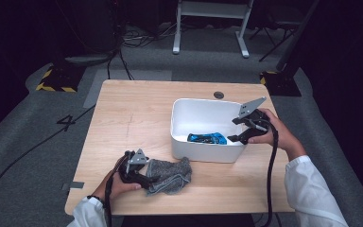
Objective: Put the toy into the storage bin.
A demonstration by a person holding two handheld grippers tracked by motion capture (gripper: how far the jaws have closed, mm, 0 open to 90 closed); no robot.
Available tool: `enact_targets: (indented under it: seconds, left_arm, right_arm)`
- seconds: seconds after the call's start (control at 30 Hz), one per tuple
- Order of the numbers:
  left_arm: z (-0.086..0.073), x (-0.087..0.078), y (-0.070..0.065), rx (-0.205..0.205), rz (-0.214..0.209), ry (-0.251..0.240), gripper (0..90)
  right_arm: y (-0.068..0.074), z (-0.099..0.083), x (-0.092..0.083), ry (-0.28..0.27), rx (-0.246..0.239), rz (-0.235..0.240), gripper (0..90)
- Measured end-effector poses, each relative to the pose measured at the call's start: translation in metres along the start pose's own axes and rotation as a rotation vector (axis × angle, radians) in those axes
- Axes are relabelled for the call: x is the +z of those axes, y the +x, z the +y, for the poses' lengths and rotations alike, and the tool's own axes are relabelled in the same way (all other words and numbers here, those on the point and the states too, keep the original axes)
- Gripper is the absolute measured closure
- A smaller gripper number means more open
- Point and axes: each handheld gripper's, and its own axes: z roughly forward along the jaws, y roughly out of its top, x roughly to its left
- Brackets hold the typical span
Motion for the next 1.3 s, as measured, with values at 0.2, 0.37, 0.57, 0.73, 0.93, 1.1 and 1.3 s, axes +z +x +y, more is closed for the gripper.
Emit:
enact_targets:
  seconds: [0.2,0.37,0.57,0.73,0.93,1.1,1.3]
  left_arm:
    - [0.000,0.000,0.000,-0.001,0.000,-0.001,14.1]
    - [0.000,0.000,0.000,0.000,0.000,-0.001,14.0]
    - [0.000,0.000,0.000,-0.001,0.001,-0.001,14.1]
    - [0.000,0.000,0.000,-0.001,0.001,0.000,14.0]
    - [0.000,0.000,0.000,-0.001,0.002,-0.001,14.0]
    - [0.000,0.000,0.000,-0.001,0.002,0.000,14.0]
    - [0.000,0.000,0.000,-0.001,0.003,0.000,14.0]
  right_arm:
    - [0.001,-0.002,0.000,-0.042,0.010,0.000,26.1]
    - [0.003,-0.002,0.001,-0.063,0.014,-0.006,25.3]
    - [0.006,-0.003,0.002,-0.111,0.034,-0.016,25.3]
    - [0.007,-0.004,-0.001,-0.149,0.064,-0.049,24.6]
    - [0.012,-0.005,-0.008,-0.183,0.074,-0.081,23.4]
    - [0.014,-0.007,-0.015,-0.211,0.087,-0.119,23.4]
    - [0.019,-0.011,-0.025,-0.247,0.082,-0.136,24.0]
